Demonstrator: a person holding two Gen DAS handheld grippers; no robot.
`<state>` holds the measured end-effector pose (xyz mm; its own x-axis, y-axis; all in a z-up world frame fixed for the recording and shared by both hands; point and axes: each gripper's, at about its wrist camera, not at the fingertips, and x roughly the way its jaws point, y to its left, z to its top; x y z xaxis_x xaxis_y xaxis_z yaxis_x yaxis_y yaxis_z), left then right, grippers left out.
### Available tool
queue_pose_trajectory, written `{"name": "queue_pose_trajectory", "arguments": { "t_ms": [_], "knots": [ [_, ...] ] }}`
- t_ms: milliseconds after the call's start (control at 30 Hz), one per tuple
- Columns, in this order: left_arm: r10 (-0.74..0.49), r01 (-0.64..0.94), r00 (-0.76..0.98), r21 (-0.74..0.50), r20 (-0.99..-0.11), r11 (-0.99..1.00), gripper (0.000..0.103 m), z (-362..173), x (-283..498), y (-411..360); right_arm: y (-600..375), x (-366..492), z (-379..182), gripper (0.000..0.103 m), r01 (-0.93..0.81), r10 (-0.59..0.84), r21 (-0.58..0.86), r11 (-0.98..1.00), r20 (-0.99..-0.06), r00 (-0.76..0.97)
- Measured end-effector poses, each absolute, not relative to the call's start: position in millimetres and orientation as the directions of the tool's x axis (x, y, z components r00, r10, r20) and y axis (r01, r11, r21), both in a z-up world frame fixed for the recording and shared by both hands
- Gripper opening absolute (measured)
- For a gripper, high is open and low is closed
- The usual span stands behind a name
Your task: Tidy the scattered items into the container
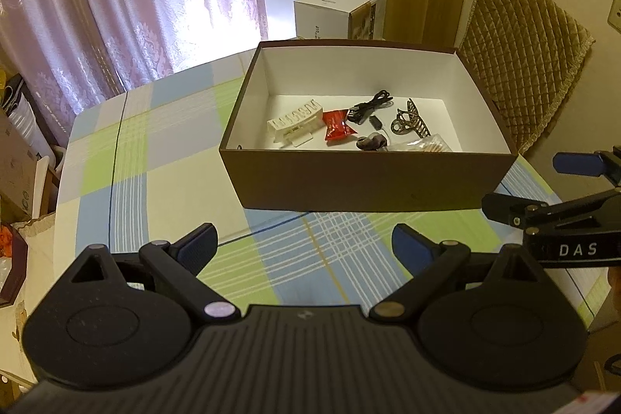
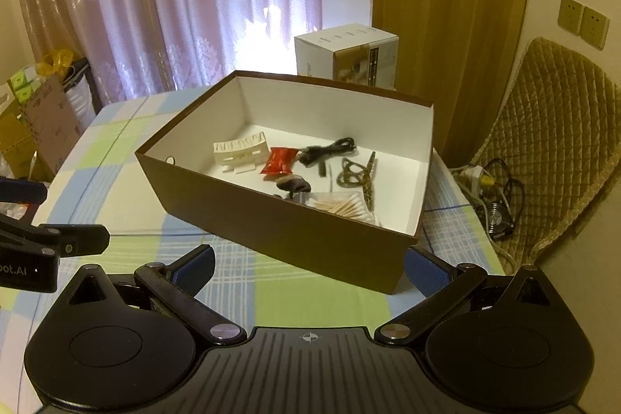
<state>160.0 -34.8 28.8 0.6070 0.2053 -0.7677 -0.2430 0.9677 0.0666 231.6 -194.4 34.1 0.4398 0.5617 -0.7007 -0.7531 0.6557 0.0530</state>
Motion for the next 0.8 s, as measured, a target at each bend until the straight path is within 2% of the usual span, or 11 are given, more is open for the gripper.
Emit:
{"name": "queue_pose_trajectory", "arguments": {
  "t_ms": [800],
  "knots": [
    [0.192,-0.207,0.608,0.079,-0.771,0.975,0.095,24,146,-56,-214,216,36,0.101,-0.74,0.555,0.047,0.671,-0.694,0.459]
  ]
}}
